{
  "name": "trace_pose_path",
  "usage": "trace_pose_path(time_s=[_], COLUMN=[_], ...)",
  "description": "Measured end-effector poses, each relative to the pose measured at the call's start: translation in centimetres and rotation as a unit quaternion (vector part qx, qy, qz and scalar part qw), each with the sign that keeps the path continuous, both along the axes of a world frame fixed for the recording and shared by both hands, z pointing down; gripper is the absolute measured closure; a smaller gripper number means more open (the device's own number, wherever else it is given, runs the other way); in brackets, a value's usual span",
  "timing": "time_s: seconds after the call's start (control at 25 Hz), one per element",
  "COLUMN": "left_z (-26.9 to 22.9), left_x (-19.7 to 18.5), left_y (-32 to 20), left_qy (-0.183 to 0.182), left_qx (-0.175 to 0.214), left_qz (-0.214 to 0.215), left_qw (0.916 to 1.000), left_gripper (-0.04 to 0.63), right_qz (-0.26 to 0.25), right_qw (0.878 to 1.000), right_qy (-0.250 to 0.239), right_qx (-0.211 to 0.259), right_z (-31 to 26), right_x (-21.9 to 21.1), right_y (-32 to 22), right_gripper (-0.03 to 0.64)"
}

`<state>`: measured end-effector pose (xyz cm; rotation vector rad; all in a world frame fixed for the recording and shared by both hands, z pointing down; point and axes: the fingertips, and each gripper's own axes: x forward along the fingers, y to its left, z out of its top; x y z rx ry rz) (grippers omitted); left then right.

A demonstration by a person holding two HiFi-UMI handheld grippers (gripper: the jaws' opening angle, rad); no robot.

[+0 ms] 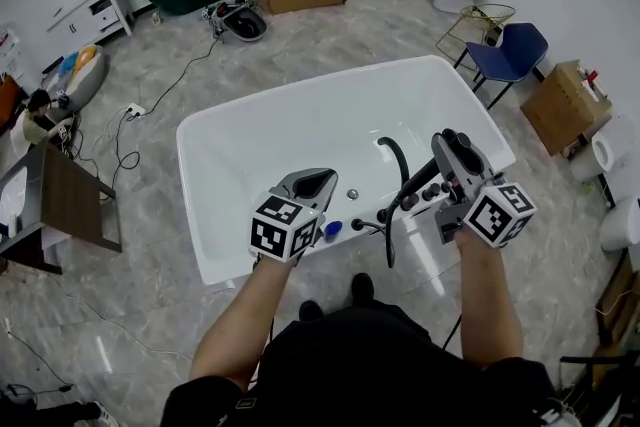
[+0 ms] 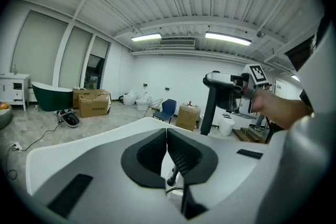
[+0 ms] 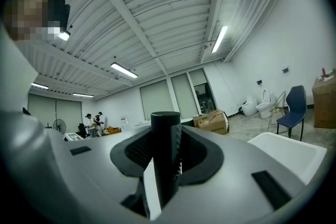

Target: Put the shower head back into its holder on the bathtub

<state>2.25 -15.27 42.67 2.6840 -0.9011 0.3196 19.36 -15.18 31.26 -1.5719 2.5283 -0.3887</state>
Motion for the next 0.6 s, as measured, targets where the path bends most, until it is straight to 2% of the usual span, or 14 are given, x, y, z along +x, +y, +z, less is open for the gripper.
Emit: trace_pose_path(time_s=[0.44, 0.6], left_z=[-0.4, -0.7], left_x=[0.6, -0.5], left_y=[-3.6, -4.7], left_qy=[-0.005, -0.002], left_qx=[0.001, 0.005], left_qz=[-0.026, -0.041], left_qw=[0.9996, 0.9991], left_gripper=[0.578, 0.578], right_qz=[-0.047, -0.068], right_qw=[0.999, 0.997], right_qy=[-0.006, -0.006], right_qx=[0.011, 0.022], right_z=[-1.1, -2.0], right_x=[-0.8, -2.3], right_y=[-5.4, -7.2], right_gripper=[0.491, 0.491])
